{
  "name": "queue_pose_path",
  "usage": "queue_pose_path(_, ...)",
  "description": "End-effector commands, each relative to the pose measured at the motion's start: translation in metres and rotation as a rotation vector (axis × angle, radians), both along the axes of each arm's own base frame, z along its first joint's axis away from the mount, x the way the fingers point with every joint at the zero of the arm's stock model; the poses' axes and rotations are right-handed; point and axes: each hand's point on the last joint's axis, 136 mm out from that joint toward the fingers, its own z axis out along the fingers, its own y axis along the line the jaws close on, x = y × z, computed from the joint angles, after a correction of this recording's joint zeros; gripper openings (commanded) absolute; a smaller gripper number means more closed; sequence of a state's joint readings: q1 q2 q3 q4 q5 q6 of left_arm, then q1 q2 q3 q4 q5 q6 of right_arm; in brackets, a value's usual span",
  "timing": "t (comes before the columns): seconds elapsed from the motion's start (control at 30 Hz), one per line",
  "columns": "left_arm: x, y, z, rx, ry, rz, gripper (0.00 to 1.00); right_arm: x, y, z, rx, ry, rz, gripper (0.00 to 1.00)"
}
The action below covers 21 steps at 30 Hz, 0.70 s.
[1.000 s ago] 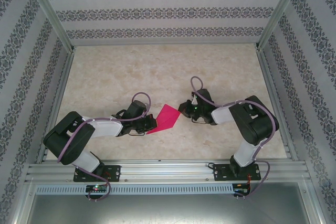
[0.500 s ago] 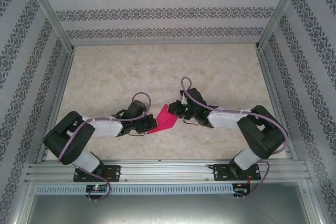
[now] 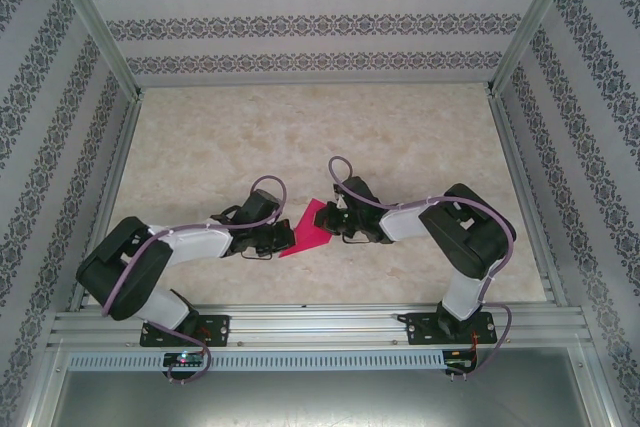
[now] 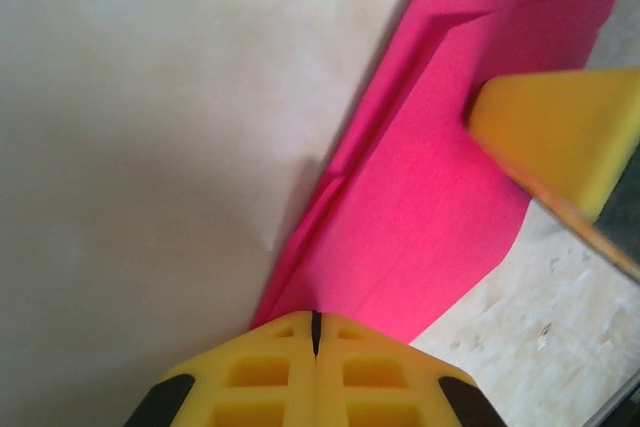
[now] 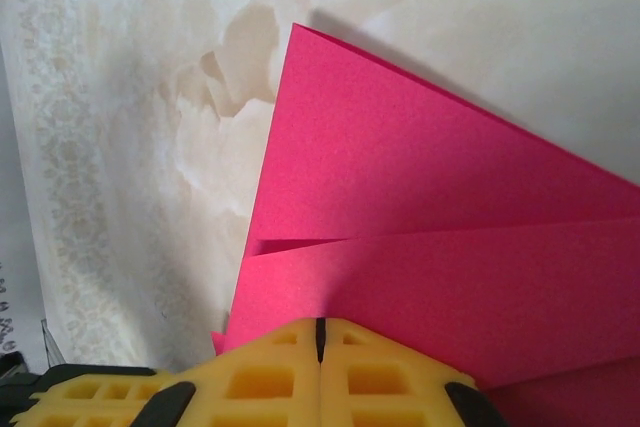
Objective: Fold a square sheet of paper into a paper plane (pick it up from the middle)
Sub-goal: Fourth fold the wing at the center of the table.
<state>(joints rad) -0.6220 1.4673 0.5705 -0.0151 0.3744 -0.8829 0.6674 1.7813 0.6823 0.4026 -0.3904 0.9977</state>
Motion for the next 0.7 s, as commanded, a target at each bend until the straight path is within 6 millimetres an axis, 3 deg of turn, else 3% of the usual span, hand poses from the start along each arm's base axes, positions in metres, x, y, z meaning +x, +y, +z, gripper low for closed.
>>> queue_pose_path(0.0, -0.001, 0.003, 0.027, 0.047, -0.014, -0.035, 0.08, -0.009, -0.023, -0.024, -0.077, 0.049, -0.001, 0.05)
queue_pose_path(0.07, 0.008, -0.009, 0.042, 0.003, -0.039, -0.047, 0.09, -0.008, -0.024, -0.023, -0.067, 0.051, -0.006, 0.06)
queue_pose_path(0.17, 0.016, -0.030, 0.050, -0.089, -0.038, -0.068, 0.09, -0.008, -0.022, -0.024, -0.061, 0.058, -0.005, 0.06)
queue_pose_path(0.27, 0.022, -0.043, 0.042, -0.137, -0.020, -0.080, 0.10, -0.008, -0.023, -0.029, -0.062, 0.069, -0.023, 0.06)
queue_pose_path(0.47, 0.019, -0.049, 0.007, -0.138, 0.056, -0.084, 0.12, -0.009, -0.023, -0.034, -0.057, 0.086, -0.029, 0.06)
queue_pose_path(0.6, 0.004, -0.035, -0.018, -0.089, 0.123, -0.050, 0.12, -0.008, -0.024, -0.033, -0.058, 0.086, -0.029, 0.06)
queue_pose_path(0.67, -0.007, -0.015, -0.030, -0.001, 0.150, -0.018, 0.12, -0.008, -0.025, -0.033, -0.063, 0.086, -0.027, 0.06)
